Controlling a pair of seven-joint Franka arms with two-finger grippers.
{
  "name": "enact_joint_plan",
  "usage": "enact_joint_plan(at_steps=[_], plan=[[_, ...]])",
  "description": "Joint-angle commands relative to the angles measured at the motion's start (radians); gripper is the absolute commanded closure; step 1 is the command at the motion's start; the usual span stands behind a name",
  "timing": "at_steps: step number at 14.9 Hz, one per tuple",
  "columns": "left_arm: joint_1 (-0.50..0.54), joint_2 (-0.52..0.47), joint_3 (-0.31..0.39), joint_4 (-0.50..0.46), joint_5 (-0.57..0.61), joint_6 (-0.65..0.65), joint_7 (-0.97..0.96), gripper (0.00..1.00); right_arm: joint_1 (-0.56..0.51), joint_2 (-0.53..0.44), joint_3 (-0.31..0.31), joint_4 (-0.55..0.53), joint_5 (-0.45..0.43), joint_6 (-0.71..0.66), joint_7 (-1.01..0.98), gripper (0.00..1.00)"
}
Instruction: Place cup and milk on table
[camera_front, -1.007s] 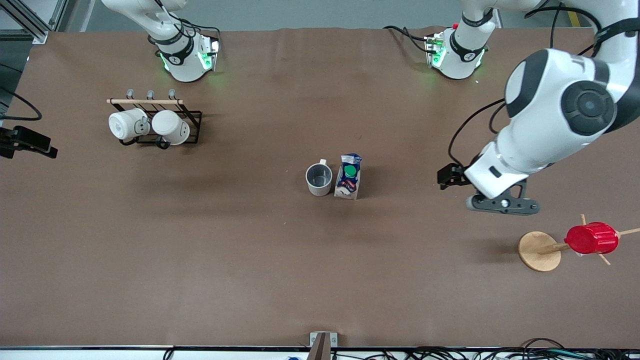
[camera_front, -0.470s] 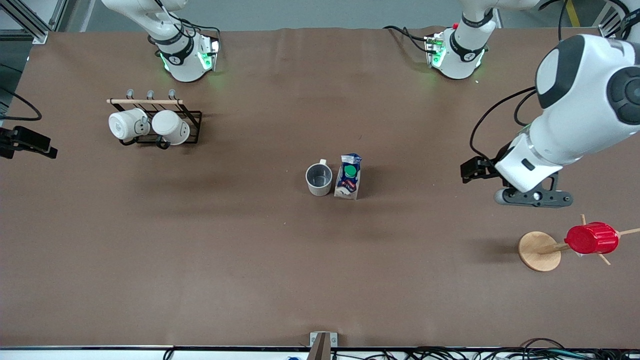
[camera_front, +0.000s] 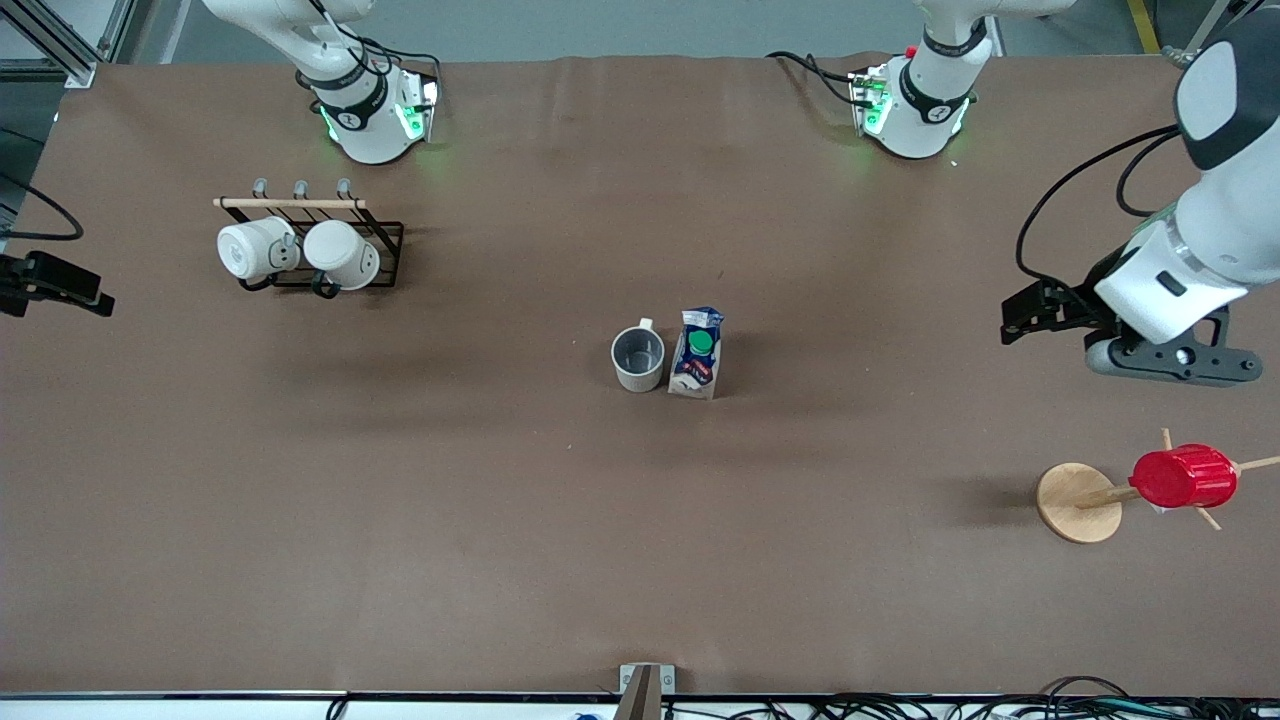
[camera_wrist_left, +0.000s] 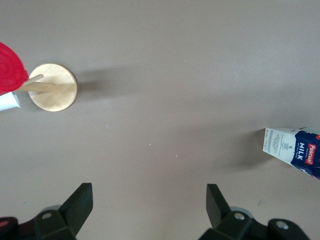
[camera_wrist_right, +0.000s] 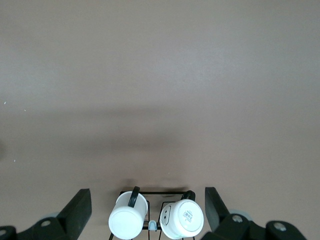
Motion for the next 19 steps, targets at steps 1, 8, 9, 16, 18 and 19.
enact_joint_plan(at_steps=[1,8,9,16,18,19], plan=[[-0.001,-0.042,0.0,-0.016,0.013,-0.003,0.0,0.0,0.0,-0.053,0.009,-0.041,-0.017,0.001,0.021,0.0],[0.018,-0.126,-0.003,-0.045,0.014,-0.032,-0.006,0.0,0.002,-0.049,0.009,-0.041,-0.018,0.009,0.021,0.0],[0.018,-0.137,-0.008,-0.054,0.014,-0.032,-0.006,0.0,0.002,-0.049,0.009,-0.041,-0.018,0.009,0.021,0.0],[0.011,-0.146,-0.006,-0.074,0.014,-0.032,-0.012,0.0,0.002,-0.047,0.011,-0.041,-0.018,0.007,0.021,0.0],[0.01,-0.143,-0.009,-0.073,0.04,-0.03,-0.023,0.0,0.002,-0.047,0.011,-0.041,-0.018,0.007,0.021,0.0],[0.008,-0.143,-0.011,-0.073,0.045,-0.029,-0.047,0.0,0.002,-0.047,0.011,-0.041,-0.018,0.007,0.021,0.0]])
